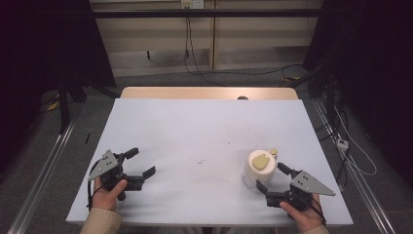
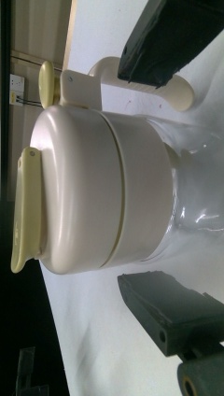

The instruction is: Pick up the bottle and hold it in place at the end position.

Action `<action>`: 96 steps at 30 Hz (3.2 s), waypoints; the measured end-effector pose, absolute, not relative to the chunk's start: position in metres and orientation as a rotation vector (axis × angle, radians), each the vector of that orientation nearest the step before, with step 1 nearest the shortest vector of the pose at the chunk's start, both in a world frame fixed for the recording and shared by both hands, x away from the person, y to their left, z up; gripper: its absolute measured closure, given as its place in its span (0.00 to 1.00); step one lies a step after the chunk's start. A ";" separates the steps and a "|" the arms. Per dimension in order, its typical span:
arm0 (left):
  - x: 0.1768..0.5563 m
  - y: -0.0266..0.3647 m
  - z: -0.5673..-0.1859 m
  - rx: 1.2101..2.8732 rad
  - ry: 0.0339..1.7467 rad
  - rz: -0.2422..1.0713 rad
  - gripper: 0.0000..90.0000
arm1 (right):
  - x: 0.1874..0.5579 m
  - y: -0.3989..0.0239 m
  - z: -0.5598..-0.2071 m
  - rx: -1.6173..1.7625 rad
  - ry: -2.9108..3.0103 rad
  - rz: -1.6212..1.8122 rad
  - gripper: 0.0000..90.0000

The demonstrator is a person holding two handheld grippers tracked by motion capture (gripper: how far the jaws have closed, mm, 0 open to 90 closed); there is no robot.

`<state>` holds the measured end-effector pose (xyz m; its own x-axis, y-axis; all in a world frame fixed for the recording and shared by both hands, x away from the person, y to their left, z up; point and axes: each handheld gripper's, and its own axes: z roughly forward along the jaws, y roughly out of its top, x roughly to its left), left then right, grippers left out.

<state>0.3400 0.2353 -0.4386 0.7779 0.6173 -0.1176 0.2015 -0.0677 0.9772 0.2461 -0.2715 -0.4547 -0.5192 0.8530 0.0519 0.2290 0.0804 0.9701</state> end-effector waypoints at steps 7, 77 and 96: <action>0.340 0.235 -0.438 1.641 0.655 0.392 0.03 | 0.249 -0.270 -0.455 1.070 1.817 1.457 0.03; 0.342 0.231 -0.442 1.679 0.652 0.385 0.03 | 0.283 -0.247 -0.457 1.088 1.876 1.457 0.06; 0.342 0.231 -0.442 1.674 0.655 0.390 0.03 | 0.288 -0.246 -0.454 1.076 1.858 1.453 0.08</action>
